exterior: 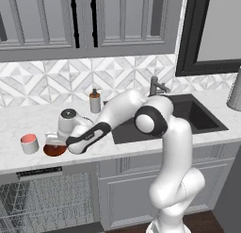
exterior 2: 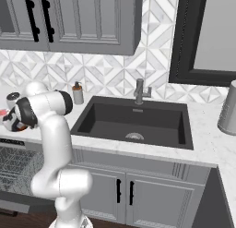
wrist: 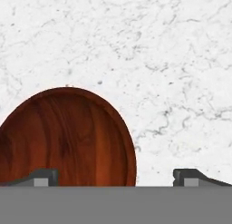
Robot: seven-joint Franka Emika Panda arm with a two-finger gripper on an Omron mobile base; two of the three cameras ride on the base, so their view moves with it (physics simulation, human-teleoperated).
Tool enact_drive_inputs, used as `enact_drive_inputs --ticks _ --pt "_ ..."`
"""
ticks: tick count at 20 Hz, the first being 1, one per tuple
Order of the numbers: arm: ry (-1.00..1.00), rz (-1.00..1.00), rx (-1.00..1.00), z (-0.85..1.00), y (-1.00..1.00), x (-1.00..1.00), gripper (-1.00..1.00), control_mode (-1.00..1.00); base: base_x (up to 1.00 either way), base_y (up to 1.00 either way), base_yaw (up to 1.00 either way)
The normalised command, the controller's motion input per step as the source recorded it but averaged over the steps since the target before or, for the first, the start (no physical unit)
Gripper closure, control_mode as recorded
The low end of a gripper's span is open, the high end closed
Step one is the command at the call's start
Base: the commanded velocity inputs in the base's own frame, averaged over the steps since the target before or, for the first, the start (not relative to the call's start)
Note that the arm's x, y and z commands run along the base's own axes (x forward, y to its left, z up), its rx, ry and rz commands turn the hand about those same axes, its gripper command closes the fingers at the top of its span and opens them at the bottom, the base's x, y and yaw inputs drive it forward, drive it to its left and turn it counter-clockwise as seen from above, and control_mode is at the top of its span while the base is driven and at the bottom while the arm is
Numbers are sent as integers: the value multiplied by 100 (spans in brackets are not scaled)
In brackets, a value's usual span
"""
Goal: Pick up the cup and bowl from the counter, place them in the dishwasher, and close the dishwasher door.
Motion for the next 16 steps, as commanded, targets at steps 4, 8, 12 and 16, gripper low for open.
enact_drive_inputs --ticks 4,8,12,16 --pt "0 0 0 -29 0 19 -100 -100 0 0 0" --pt "0 0 0 -28 0 20 100 -100 0 0 0" --pt "0 0 0 -30 4 15 100 -100 0 0 0" --pt "0 0 0 -25 0 7 100 -100 0 0 0"
